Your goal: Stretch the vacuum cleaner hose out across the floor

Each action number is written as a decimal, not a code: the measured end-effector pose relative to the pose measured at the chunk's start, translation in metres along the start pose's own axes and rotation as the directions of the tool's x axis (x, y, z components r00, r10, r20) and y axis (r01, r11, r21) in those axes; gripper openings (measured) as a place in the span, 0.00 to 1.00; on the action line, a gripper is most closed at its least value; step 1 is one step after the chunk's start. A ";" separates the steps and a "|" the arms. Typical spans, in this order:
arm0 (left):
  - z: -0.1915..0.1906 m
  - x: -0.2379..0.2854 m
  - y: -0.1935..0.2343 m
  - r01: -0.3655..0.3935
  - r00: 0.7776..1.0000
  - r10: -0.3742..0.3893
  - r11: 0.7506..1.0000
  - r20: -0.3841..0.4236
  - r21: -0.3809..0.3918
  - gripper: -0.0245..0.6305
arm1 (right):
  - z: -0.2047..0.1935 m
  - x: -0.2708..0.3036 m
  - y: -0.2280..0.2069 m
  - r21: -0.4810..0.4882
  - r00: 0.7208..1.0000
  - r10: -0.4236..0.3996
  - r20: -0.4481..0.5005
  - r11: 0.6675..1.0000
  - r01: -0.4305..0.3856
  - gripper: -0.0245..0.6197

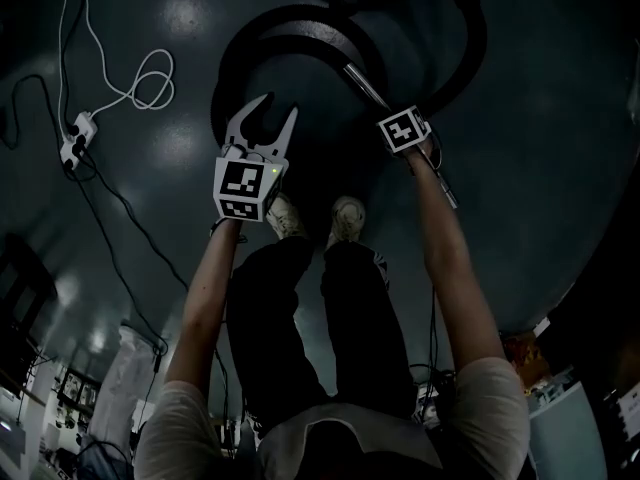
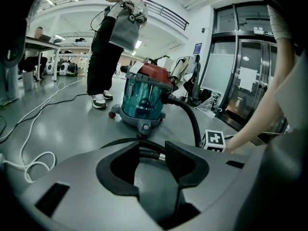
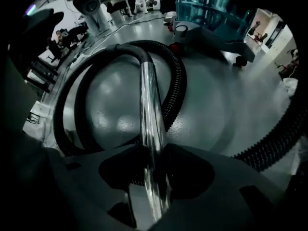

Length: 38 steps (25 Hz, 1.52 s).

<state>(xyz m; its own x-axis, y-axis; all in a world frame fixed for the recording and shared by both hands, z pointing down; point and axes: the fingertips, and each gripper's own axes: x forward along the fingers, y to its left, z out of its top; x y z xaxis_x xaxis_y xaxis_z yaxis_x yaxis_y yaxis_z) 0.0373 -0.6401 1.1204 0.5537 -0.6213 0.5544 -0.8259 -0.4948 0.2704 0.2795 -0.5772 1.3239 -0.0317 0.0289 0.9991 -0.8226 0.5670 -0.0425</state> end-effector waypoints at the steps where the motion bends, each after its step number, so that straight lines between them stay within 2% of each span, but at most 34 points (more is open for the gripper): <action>1: 0.000 -0.003 0.000 -0.002 1.000 0.002 1.000 -0.003 0.001 0.26 | -0.003 -0.003 -0.001 -0.006 0.999 0.023 -0.027 1.000 -0.023 0.35; 4: 0.009 -0.019 -0.003 -0.016 1.000 0.016 1.000 -0.008 -0.026 0.26 | -0.005 -0.021 0.008 -0.068 0.995 0.053 -0.078 0.996 -0.059 0.32; 6: 0.025 -0.038 -0.007 -0.027 1.000 0.026 0.999 -0.007 -0.036 0.26 | -0.002 -0.050 0.013 -0.099 0.998 0.008 -0.058 0.995 -0.014 0.32; 9: 0.065 -0.078 -0.021 -0.033 0.999 0.033 0.999 -0.006 -0.024 0.26 | 0.008 -0.116 0.023 -0.136 0.997 -0.060 0.053 0.988 0.067 0.32; 12: 0.120 -0.127 -0.044 -0.020 1.000 0.020 1.000 0.001 0.004 0.27 | 0.021 -0.211 0.032 -0.197 0.977 -0.127 0.172 0.967 0.160 0.32; 15: 0.188 -0.174 -0.064 -0.027 0.999 0.026 0.999 0.039 0.033 0.26 | 0.045 -0.310 0.036 -0.262 0.949 -0.167 0.267 0.935 0.239 0.31; 17: 0.232 -0.209 -0.078 -0.051 0.997 0.047 0.997 0.069 0.052 0.27 | 0.056 -0.371 0.037 -0.323 0.932 -0.212 0.292 0.896 0.305 0.31; 20: 0.287 -0.272 -0.109 -0.076 0.992 0.071 0.996 0.100 0.046 0.26 | 0.049 -0.460 0.051 -0.429 0.919 -0.237 0.315 0.828 0.361 0.30; 22: 0.320 -0.316 -0.133 -0.073 0.991 0.063 0.994 0.117 0.081 0.26 | 0.038 -0.521 0.067 -0.505 0.906 -0.252 0.342 0.763 0.403 0.30; 24: 0.352 -0.355 -0.158 -0.056 0.991 0.031 0.981 0.134 0.186 0.27 | 0.031 -0.584 0.084 -0.572 0.879 -0.273 0.392 0.676 0.465 0.30; 26: 0.374 -0.388 -0.180 -0.035 0.989 -0.009 0.956 0.146 0.291 0.27 | 0.022 -0.644 0.106 -0.628 0.850 -0.281 0.445 0.579 0.520 0.30; 27: 0.381 -0.403 -0.190 -0.024 0.988 -0.026 0.947 0.153 0.319 0.27 | 0.017 -0.671 0.118 -0.652 0.836 -0.283 0.470 0.528 0.544 0.30; 30: 0.395 -0.444 -0.214 0.004 0.981 -0.071 0.937 0.179 0.348 0.26 | -0.001 -0.743 0.161 -0.705 0.796 -0.282 0.535 0.370 0.605 0.30; 32: 0.396 -0.471 -0.232 0.032 0.976 -0.112 0.922 0.187 0.386 0.27 | -0.014 -0.783 0.192 -0.729 0.776 -0.271 0.569 0.269 0.629 0.30; 34: 0.393 -0.493 -0.251 0.073 0.971 -0.169 0.884 0.170 0.461 0.27 | -0.026 -0.816 0.222 -0.747 0.760 -0.257 0.597 0.169 0.644 0.30; 36: 0.387 -0.511 -0.267 0.115 0.967 -0.222 0.821 0.128 0.559 0.27 | -0.037 -0.846 0.252 -0.752 0.743 -0.245 0.623 0.072 0.655 0.30; 38: 0.384 -0.527 -0.282 0.151 0.961 -0.264 0.760 0.088 0.632 0.29 | -0.046 -0.871 0.276 -0.749 0.728 -0.231 0.645 -0.003 0.663 0.30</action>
<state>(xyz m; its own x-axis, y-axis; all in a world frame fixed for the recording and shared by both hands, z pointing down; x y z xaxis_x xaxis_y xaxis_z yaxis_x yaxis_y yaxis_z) 0.0187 -0.4061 0.4499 0.7593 -0.5195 0.3919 -0.4767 -0.8540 -0.2085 0.1056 -0.4080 0.4417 -0.1997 -0.6409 0.7412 0.4067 0.6340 0.6578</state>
